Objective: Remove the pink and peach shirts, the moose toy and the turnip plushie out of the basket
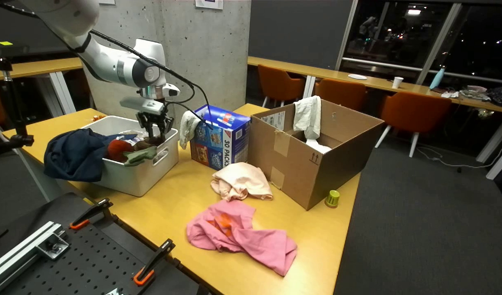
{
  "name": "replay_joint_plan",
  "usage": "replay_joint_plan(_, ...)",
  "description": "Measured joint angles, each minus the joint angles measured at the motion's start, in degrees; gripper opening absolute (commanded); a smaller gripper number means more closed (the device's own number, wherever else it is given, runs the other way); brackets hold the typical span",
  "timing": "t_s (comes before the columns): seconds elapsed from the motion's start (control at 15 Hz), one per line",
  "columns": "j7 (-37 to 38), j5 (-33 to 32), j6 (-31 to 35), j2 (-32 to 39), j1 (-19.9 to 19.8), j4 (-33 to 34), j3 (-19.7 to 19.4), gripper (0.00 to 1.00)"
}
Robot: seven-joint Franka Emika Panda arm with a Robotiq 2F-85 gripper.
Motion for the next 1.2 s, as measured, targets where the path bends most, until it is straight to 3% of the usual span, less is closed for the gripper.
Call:
replay_joint_plan(0.13,0.0,0.0,-0.4,0.4,0.0,0.6,0.0,0.03)
replay_joint_plan(0.2,0.0,0.0,-0.5,0.5,0.0,0.8,0.0,0.0)
replay_joint_plan(0.6,0.0,-0.1,-0.6,0.5,0.3,1.1,0.0,0.0)
replay_joint_plan(0.67,0.0,-0.1,-0.6,0.5,0.4,1.1,0.0,0.26)
replay_joint_plan(0.73,0.0,-0.1,-0.6,0.4,0.5,1.1,0.0,0.27)
replay_joint_plan(1.2,0.2,-0.1,-1.3,0.5,1.3,1.0,0.3,0.77)
